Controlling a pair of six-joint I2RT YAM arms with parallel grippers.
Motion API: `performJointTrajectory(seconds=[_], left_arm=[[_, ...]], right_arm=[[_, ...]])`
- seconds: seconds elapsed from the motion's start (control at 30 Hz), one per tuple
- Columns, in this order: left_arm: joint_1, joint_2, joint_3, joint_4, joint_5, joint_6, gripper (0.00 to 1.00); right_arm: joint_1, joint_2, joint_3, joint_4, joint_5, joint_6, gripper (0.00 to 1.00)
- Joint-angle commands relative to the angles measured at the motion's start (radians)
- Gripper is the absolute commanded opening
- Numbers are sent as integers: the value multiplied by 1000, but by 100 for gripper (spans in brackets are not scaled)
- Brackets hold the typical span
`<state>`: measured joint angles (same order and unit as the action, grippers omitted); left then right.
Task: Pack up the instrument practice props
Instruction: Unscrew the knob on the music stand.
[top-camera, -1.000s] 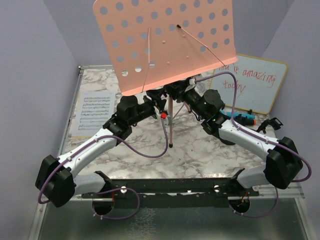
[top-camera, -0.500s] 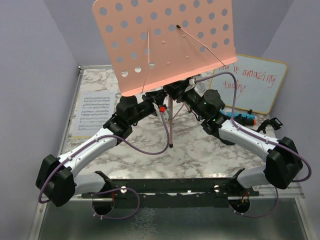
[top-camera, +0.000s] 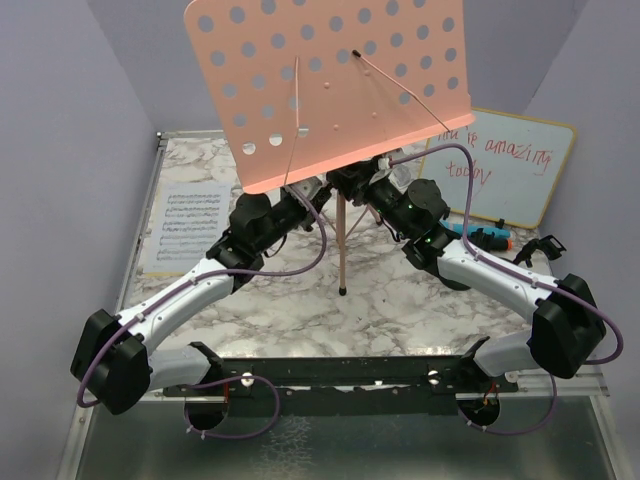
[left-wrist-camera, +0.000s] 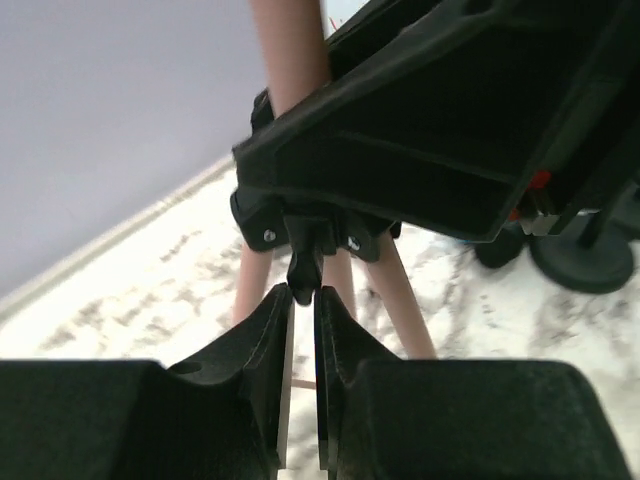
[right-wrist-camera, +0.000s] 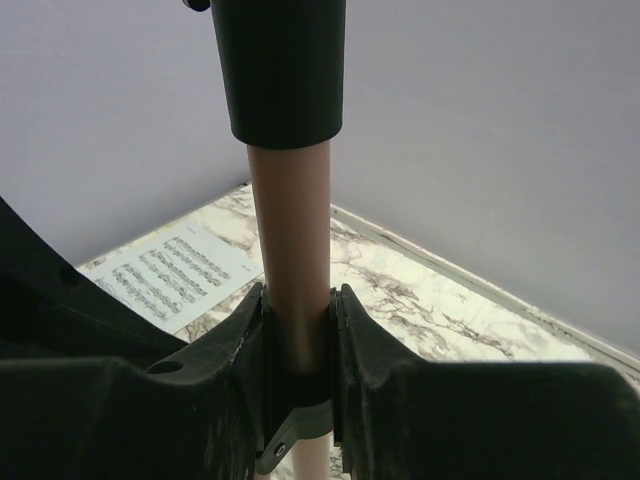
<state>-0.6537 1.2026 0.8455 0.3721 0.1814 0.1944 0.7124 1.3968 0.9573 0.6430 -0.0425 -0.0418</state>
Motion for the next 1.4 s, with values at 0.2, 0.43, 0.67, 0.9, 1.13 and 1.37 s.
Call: performJointTrajectory(seconds=[0.2, 0.43, 0.67, 0.9, 1.13, 1.37], left_arm=[[-5, 11, -127, 130, -64, -935, 19], [-5, -7, -184, 283, -91, -1122, 32], [22, -85, -277, 358, -174, -1091, 54], [72, -54, -246, 421, -109, -1085, 62], [111, 2, -201, 485, -61, -1095, 63], [132, 103, -179, 631, 19, -1177, 63]], right_arm=[[7, 50, -5, -239, -23, -5, 0], [7, 61, 13, -262, -19, 3, 0], [7, 80, 23, -260, 0, 3, 0], [7, 62, -6, -236, 39, -3, 0], [7, 25, -58, -181, 96, -1, 0], [7, 35, -46, -183, 102, 10, 0]])
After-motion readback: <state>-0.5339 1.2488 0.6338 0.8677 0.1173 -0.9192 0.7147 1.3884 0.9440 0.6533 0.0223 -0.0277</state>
